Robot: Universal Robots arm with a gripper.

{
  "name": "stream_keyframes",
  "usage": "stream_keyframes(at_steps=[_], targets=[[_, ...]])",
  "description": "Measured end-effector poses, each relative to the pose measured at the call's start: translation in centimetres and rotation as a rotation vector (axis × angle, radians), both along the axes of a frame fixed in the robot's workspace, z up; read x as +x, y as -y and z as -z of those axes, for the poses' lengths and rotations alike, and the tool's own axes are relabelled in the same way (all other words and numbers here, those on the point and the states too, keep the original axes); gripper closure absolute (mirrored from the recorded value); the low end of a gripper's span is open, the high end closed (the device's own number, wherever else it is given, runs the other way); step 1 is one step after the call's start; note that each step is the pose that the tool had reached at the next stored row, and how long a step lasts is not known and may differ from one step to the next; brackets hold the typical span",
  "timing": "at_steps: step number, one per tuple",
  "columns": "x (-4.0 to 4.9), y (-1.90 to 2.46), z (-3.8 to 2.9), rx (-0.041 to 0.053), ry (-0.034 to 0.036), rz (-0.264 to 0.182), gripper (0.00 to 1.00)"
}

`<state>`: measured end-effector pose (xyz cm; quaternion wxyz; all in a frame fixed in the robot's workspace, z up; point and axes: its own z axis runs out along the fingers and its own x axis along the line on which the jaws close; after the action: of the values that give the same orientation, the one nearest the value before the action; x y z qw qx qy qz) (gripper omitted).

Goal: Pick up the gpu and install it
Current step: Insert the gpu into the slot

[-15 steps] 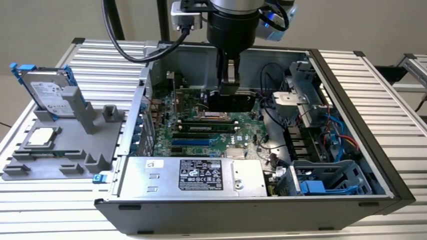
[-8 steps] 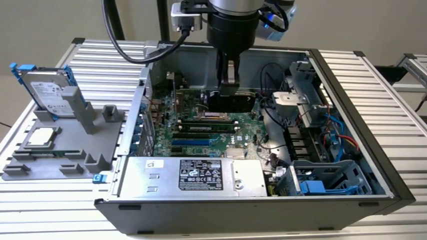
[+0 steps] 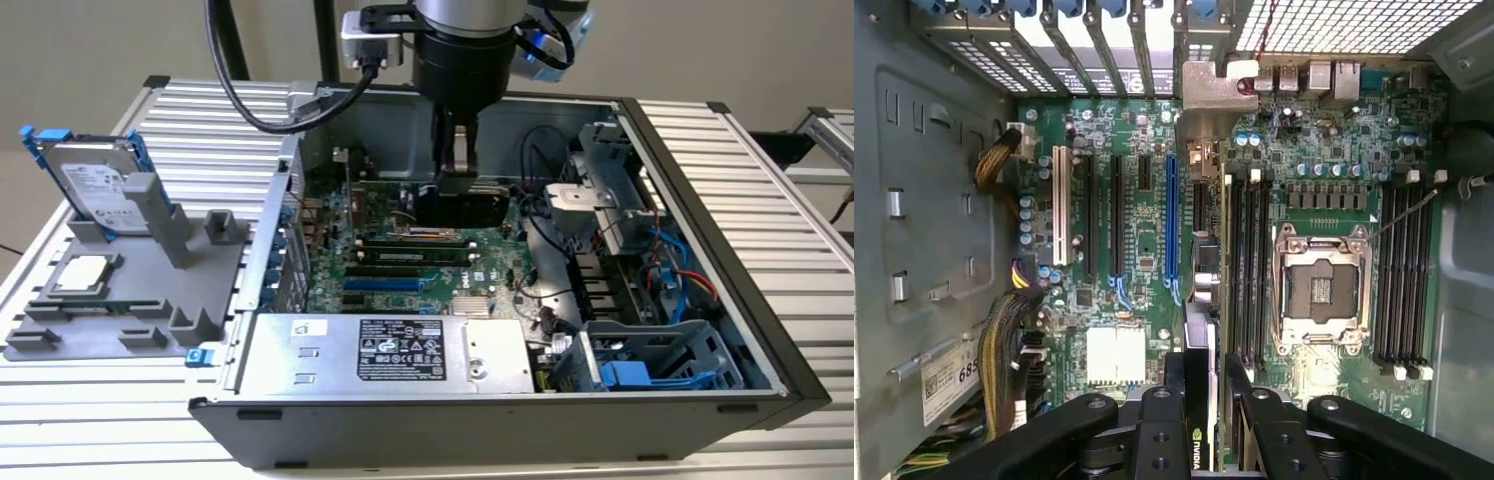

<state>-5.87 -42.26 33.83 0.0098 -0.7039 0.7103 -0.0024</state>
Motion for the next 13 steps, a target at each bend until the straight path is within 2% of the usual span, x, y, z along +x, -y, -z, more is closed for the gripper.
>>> stream_keyframes(at_steps=[7,13], targets=[[-0.75,-0.02,0.12,0.0001,0.0,0.0,1.0],[-0.9,-0.05,0.32,0.0003,0.0002,0.0,1.0]])
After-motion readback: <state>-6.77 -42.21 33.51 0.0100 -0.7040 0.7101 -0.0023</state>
